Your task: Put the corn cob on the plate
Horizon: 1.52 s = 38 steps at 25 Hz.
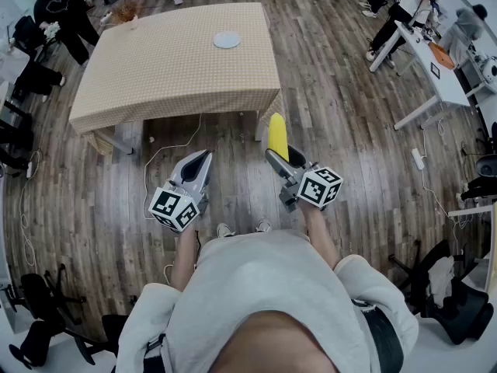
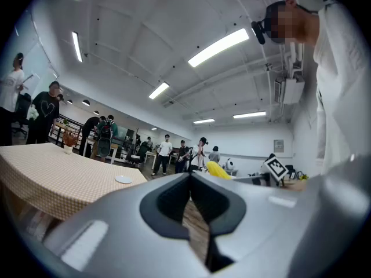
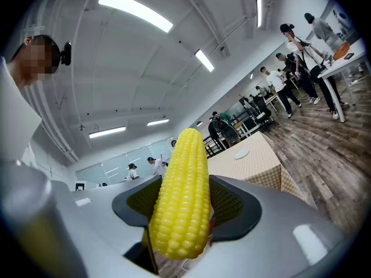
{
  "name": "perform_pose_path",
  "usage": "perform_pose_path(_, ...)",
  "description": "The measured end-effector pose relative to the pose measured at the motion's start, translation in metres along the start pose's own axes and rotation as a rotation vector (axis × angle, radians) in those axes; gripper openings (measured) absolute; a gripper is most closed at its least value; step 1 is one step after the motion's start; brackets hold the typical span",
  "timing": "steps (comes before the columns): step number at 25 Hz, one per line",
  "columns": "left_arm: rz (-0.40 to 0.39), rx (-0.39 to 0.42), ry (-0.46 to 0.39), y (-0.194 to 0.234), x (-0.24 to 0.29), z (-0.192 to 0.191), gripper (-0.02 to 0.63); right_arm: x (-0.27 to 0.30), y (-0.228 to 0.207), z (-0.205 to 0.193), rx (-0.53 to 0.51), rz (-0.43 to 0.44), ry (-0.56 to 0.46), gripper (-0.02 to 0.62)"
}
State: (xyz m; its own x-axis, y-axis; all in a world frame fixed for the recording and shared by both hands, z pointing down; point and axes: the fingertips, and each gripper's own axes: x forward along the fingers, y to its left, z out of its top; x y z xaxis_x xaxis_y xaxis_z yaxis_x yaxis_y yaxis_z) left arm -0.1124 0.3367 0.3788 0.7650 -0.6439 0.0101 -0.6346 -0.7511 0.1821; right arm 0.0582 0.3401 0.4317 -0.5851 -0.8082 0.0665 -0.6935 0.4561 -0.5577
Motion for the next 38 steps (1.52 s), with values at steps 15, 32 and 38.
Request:
perform_pose_path(15, 0.061, 0.023, 0.009, -0.022, 0.03, -0.009, 0.008, 0.003, -0.024, 0.013, -0.014, 0.106, 0.053, 0.264)
perform_pose_path(32, 0.064, 0.038, 0.044, -0.044, 0.076, -0.02, 0.008, 0.003, -0.054, 0.027, 0.032, 0.182, 0.019, 0.258)
perform_pose_path(38, 0.048, 0.028, 0.055, -0.029, 0.095, -0.024, 0.008, 0.017, -0.07, 0.032, 0.032, 0.161, 0.013, 0.258)
